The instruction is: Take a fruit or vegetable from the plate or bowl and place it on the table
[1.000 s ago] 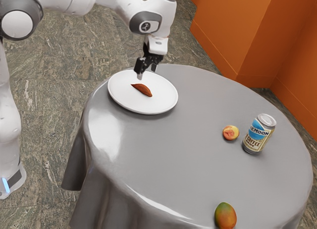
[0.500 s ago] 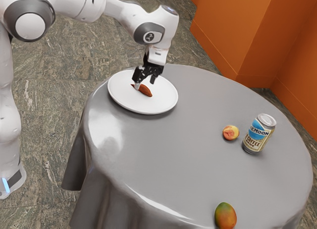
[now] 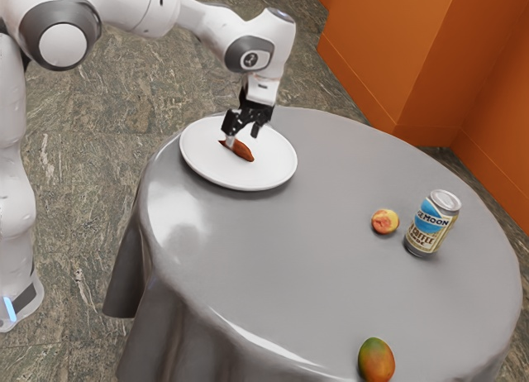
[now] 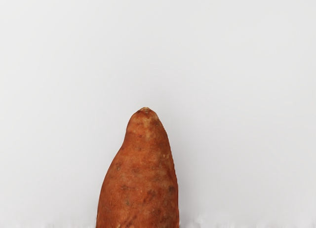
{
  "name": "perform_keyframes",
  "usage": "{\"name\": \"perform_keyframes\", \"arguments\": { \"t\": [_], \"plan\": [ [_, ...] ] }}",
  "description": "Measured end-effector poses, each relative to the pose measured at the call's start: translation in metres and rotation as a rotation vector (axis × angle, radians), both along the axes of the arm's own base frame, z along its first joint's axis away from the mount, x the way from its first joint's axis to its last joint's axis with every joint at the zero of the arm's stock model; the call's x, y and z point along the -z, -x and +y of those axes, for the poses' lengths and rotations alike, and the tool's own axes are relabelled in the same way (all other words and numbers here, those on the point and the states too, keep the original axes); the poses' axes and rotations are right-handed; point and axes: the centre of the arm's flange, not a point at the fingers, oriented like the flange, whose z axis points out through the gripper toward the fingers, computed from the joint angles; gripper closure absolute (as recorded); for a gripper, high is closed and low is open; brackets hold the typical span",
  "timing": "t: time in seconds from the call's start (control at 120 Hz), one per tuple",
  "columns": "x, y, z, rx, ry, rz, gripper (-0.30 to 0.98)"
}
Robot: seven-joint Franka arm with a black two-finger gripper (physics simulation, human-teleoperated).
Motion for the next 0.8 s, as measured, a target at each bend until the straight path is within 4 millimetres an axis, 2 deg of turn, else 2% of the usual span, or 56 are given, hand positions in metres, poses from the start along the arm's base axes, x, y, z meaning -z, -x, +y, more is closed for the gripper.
{"name": "perform_keyframes", "arguments": {
  "t": [0.125, 0.342, 0.483, 0.658, 0.8],
  "plan": [
    [0.004, 0.003, 0.011, -0.013, 0.003, 0.002, 0.00],
    [0.008, -0.003, -0.003, 0.023, 0.006, 0.001, 0.01],
    [0.015, -0.004, 0.000, 0.021, 0.013, 0.009, 0.02],
    [0.017, -0.003, 0.004, 0.015, 0.019, 0.008, 0.26],
    [0.021, -0.005, 0.003, 0.017, 0.027, 0.013, 0.35]
  ]
}}
